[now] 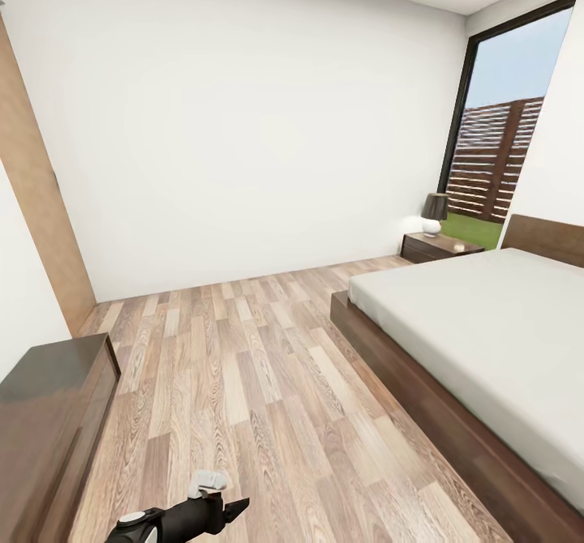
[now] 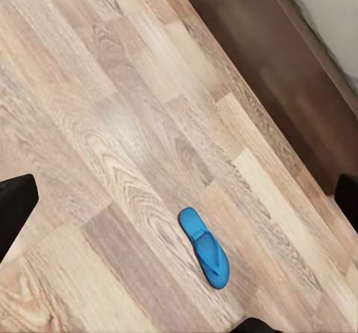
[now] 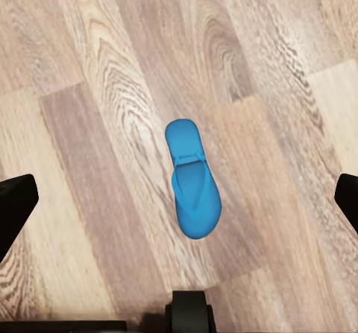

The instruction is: In the bedroom, move the book from the bed onto either nightstand, and place the two sandals side by side next to the bed.

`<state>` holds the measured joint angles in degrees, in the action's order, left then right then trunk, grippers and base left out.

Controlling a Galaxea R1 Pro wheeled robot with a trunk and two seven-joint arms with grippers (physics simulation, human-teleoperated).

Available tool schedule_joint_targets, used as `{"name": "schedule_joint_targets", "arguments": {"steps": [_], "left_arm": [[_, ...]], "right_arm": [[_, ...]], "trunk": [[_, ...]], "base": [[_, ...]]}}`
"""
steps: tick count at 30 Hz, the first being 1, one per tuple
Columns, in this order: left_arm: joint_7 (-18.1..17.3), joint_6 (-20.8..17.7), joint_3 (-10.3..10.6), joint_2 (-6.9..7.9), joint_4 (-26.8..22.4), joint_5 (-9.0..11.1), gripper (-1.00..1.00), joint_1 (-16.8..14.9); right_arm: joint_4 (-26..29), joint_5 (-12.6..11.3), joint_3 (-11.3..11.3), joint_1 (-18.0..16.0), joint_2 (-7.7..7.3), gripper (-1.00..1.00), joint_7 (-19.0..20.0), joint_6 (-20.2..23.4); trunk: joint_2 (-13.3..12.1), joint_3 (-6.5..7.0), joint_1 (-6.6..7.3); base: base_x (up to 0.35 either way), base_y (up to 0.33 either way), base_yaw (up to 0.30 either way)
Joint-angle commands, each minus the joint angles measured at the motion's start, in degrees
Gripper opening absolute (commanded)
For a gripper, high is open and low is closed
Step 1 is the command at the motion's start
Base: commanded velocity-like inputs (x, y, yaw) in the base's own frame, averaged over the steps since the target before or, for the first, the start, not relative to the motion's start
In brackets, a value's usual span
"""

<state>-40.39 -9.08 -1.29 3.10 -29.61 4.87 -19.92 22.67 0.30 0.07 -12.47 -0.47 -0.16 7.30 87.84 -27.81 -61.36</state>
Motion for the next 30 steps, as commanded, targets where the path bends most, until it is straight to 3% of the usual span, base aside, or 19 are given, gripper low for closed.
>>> {"name": "schedule_joint_targets", "arguments": {"steps": [1, 9, 19, 26, 30], "left_arm": [[-0.2, -0.6, -0.1, 0.01, 0.0, 0.5, 1.00, 0.0], [-0.8, -0.7, -0.1, -0.01, 0.0, 0.6, 1.00, 0.0], [-0.9, -0.8, -0.1, -0.10, -0.1, 0.6, 1.00, 0.0], [-0.9, -0.8, 0.0, -0.20, -0.1, 0.5, 1.00, 0.0], [-0.9, -0.8, 0.1, -0.26, -0.1, 0.5, 1.00, 0.0]], "right_arm": [[-0.1, 0.0, 0.0, 0.0, 0.02, 1.00, 0.0, 0.4], [-1.5, 0.0, -0.2, -0.1, 0.17, 1.00, -0.3, 1.1], [6.5, 0.4, -0.2, -0.6, 0.35, 1.00, -1.0, 1.7], [7.2, 0.3, -0.1, -7.7, 0.33, 1.00, -2.2, 6.7], [6.8, 0.2, 0.0, -9.7, 0.30, 1.00, -2.3, 8.7]], "trunk": [[0.4, -0.25, -0.22], [3.7, -1.68, -1.98], [7.7, -3.48, -4.18], [10.5, -4.73, -5.71], [12.1, -5.45, -6.59]], "base": [[0.000, 0.000, 0.000], [0.000, 0.000, 0.000], [0.000, 0.000, 0.000], [0.000, 0.000, 0.000], [0.000, 0.000, 0.000]]}}
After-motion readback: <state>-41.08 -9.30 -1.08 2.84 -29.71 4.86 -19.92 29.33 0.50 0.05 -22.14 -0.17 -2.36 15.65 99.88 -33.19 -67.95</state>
